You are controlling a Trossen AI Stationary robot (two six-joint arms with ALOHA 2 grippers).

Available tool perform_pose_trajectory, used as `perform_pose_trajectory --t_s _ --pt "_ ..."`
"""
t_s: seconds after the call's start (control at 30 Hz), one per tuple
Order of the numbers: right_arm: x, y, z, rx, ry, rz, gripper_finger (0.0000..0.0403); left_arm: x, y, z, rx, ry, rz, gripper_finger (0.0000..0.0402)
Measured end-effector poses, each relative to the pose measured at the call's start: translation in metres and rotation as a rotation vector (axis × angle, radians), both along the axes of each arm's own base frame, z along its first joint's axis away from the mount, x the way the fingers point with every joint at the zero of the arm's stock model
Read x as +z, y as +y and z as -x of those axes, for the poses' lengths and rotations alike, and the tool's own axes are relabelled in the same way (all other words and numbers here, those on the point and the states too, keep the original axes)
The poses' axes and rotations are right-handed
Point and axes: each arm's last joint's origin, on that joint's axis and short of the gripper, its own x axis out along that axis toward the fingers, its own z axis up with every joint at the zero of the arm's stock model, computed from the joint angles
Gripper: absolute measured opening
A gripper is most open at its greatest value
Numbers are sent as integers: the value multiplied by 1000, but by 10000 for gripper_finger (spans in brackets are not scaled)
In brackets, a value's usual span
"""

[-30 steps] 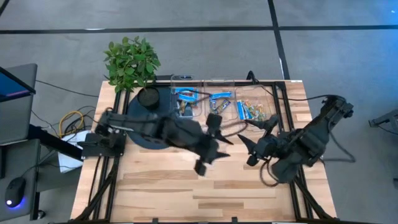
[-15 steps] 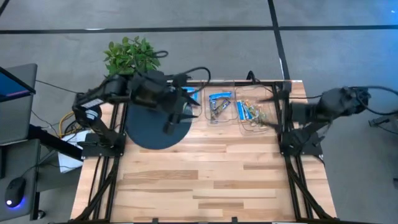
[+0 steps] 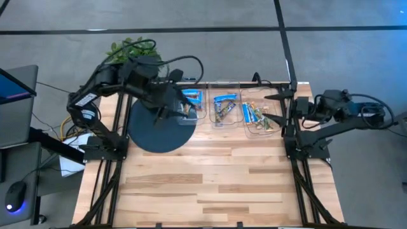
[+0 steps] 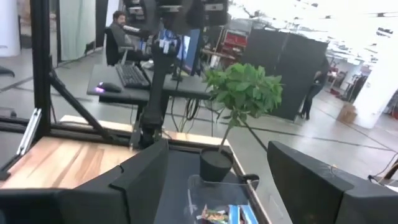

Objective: Pick and place Granola Bars by type
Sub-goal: Return to Home Position

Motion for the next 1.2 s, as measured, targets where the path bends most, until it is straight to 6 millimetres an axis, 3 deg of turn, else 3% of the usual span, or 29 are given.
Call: perform_pose_trajectory --t_s 0.23,0.37,0.6,0.9,1.2 --pt "-18 0 12 21 -31 -31 270 9 -5 33 28 -77 48 167" --pt "-19 4 18 78 -69 -40 270 -1 -17 48 112 -198 69 167" --pt "-18 15 19 183 -74 -46 270 -50 -34 93 202 -331 46 167" --pt "-24 10 24 139 -58 -46 270 -121 -27 164 228 -490 139 167" --pt "-79 10 11 138 -90 -82 270 -185 -19 211 228 -586 177 167"
